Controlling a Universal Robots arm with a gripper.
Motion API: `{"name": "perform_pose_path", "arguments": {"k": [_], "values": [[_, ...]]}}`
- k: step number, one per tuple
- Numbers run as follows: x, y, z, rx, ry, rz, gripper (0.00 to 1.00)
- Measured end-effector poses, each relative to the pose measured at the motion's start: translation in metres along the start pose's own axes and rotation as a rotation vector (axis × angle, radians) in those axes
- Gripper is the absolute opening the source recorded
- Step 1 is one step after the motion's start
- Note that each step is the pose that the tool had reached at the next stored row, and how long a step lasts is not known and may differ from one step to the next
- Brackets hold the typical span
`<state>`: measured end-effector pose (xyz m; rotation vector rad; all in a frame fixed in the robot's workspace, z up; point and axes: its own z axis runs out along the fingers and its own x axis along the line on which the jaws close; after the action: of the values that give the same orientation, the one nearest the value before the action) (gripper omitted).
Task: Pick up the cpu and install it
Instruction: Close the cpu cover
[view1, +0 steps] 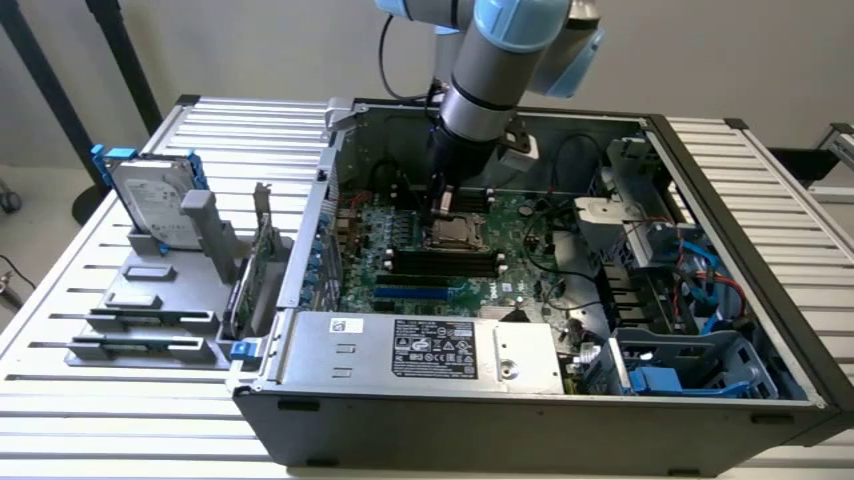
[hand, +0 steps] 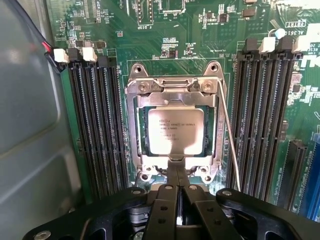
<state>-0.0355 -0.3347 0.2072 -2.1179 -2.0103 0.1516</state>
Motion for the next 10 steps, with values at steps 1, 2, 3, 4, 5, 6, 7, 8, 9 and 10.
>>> {"name": "perform_pose_path", "arguments": {"k": [1,2,3,4,5,6,7,8,9,10], "values": [[-0.0001,-0.0007,-0.0016,0.0016,0.0009,0.001,0.11],[-0.0004,-0.0013,-0.0027,0.0031,0.0019,0.001,0.11],[-0.0007,-0.0022,-0.0036,0.0043,0.0029,0.002,0.11],[-0.0013,-0.0032,-0.0044,0.0055,0.0042,0.002,0.11],[-0.0020,-0.0043,-0.0052,0.0065,0.0059,0.003,0.11],[-0.0028,-0.0054,-0.0061,0.0075,0.0074,0.003,0.11],[-0.0035,-0.0066,-0.0070,0.0083,0.0089,0.004,0.11],[-0.0042,-0.0078,-0.0079,0.0089,0.0101,0.004,0.11],[-0.0048,-0.0092,-0.0088,0.0095,0.0114,0.005,0.11],[-0.0055,-0.0105,-0.0097,0.0098,0.0128,0.005,0.11]]}}
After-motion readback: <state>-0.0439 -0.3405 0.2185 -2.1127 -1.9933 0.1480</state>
